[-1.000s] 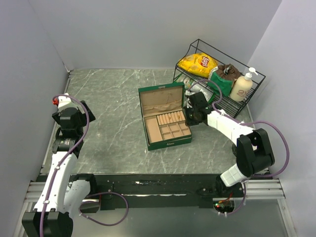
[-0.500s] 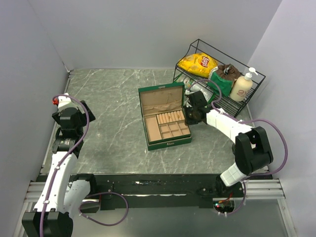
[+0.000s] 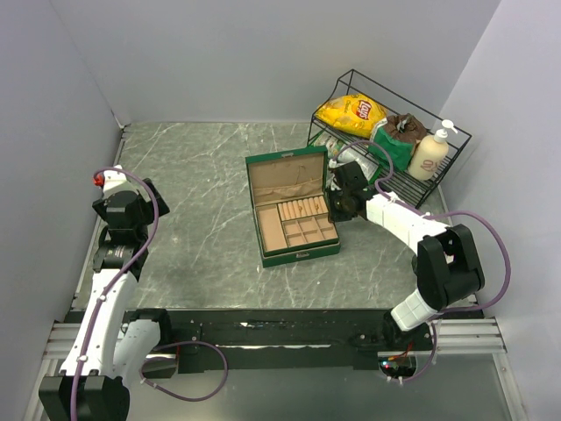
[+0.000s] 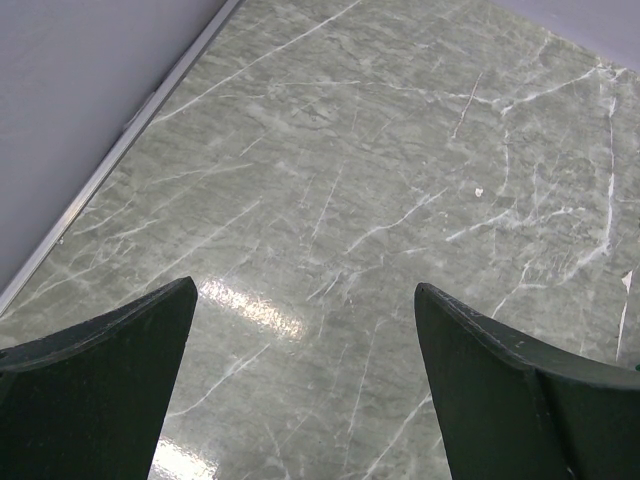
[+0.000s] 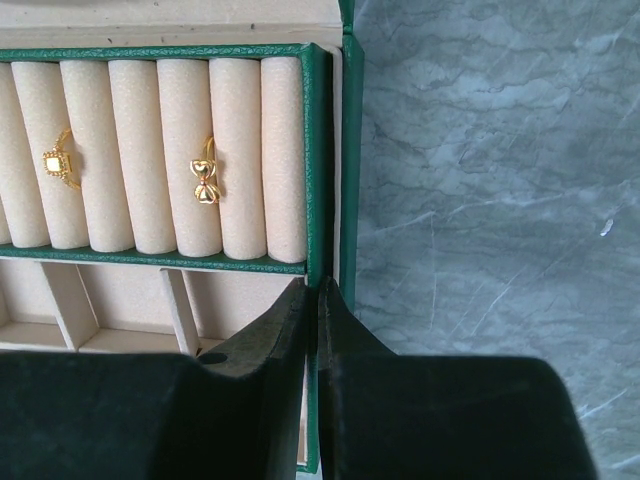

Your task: Organize the mixed jewelry

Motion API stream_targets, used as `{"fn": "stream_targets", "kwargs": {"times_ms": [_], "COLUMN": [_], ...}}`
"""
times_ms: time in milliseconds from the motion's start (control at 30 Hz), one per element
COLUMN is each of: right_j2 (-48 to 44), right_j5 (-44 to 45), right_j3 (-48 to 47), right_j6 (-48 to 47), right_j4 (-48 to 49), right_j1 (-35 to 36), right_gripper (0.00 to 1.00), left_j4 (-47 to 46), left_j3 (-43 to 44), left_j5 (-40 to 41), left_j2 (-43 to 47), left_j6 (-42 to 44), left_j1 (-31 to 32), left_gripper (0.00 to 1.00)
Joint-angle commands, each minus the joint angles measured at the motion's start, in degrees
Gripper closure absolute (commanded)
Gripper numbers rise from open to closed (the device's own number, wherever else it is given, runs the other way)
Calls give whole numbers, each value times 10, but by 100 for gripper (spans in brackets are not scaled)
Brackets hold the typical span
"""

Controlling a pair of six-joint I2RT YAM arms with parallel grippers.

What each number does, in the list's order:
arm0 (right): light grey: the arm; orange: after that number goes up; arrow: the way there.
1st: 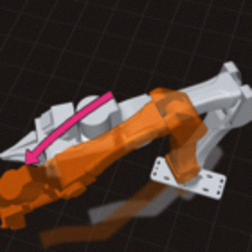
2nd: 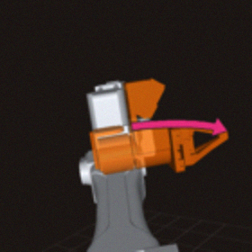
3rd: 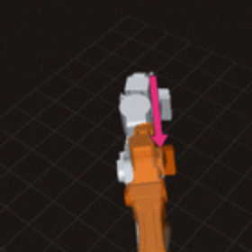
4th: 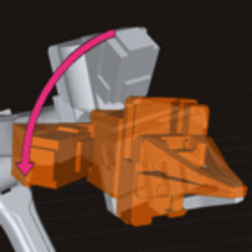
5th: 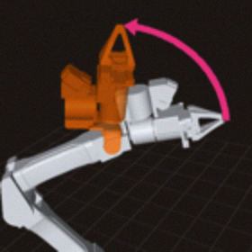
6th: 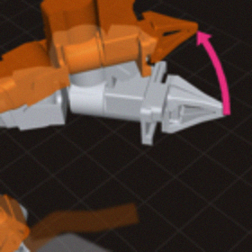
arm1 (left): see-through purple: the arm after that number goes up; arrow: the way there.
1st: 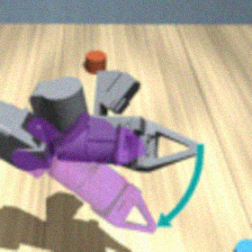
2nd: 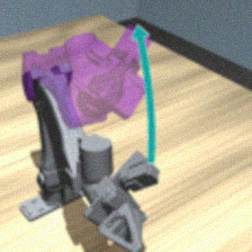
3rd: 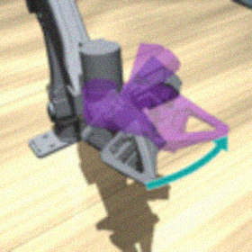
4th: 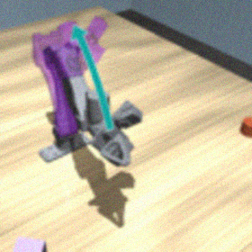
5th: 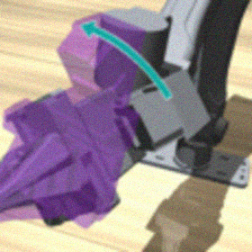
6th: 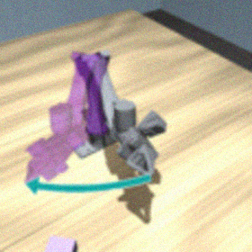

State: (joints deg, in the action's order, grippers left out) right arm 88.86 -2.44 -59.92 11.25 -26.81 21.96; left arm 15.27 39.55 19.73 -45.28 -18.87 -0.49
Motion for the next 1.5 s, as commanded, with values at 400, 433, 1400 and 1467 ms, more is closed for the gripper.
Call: {"fn": "stream_targets", "kwargs": {"times_ms": [400,433,1400,1467], "right_j2": [0,-2,-22,-19], "right_j5": [22,22,27,-1], "right_j3": [-13,-13,34,46], "right_j6": [4,4,41,47], "right_j4": [13,11,50,64], "right_j1": [-2,-2,-10,-10], "right_gripper": [87,87,54,54], "left_j4": [-22,-22,-22,-22], "left_j3": [6,6,8,8], "left_j5": [-8,-8,-19,-19], "left_j2": [-3,-3,-14,-14], "left_j6": [8,8,7,6], "left_j1": [1,1,1,1], "left_gripper": [4,4,4,4]}}
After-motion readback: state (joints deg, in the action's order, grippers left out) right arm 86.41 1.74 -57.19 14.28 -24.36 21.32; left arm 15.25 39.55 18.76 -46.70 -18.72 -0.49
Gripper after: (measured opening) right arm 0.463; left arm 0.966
